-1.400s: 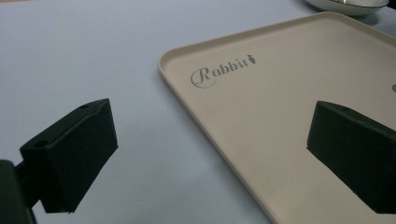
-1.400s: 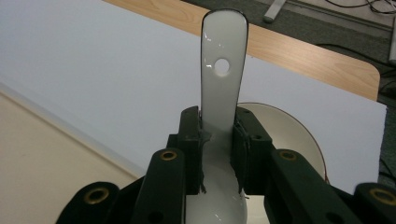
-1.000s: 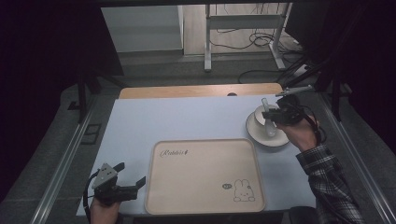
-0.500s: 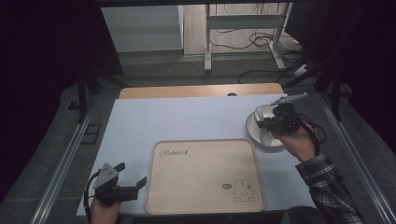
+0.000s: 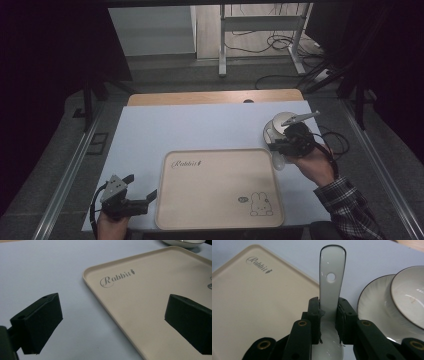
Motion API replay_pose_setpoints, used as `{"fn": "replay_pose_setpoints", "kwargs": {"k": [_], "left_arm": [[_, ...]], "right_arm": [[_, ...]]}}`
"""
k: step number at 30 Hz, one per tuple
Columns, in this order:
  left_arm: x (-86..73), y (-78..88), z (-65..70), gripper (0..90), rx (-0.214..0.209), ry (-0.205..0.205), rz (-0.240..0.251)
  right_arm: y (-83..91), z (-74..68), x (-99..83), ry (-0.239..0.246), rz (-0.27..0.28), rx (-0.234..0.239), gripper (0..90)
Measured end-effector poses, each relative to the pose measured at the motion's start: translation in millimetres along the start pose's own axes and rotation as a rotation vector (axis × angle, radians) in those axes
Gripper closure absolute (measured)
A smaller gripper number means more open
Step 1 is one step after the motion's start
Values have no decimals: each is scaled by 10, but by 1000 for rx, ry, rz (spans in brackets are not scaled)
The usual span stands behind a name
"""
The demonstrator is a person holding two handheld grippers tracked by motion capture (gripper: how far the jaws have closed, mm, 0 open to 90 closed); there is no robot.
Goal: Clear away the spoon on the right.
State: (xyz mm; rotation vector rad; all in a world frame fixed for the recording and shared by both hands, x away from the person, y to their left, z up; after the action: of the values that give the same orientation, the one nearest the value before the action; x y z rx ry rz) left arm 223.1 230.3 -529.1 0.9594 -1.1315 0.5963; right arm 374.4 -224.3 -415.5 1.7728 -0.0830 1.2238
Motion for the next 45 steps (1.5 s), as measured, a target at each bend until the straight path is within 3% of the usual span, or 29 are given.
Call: {"fn": "replay_pose_setpoints", "kwargs": {"k": [18, 25, 31, 41, 45], "left_arm": [[-1, -2, -2, 11, -1, 2, 0], [-3, -8, 3, 11, -3, 2, -3], [-8, -15, 5, 11, -6, 2, -7], [-10, -24, 10, 11, -10, 1, -10], [-11, -28, 14, 11, -13, -2, -12]], "right_arm": [[-72, -342, -365, -10, -76, 82, 754], [-109, -400, -469, -8, -99, 91, 754], [-202, -429, -609, -41, -129, 119, 754], [-365, -432, -765, -81, -130, 110, 750], [-483, -435, -834, -88, -122, 83, 748]]}}
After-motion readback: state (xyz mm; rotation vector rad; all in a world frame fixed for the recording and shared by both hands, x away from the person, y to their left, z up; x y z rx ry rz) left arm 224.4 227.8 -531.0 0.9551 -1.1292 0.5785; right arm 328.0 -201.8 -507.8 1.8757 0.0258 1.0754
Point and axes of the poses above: each handheld gripper's, and its own axes: y roughly backward along the jaws, x roughly out of its top, z roughly to its right, the point moved 3 cm from there along -y, roughly forward along the jaws, and after that the axes turned 9 degrees about z, right-handed, at the moved point
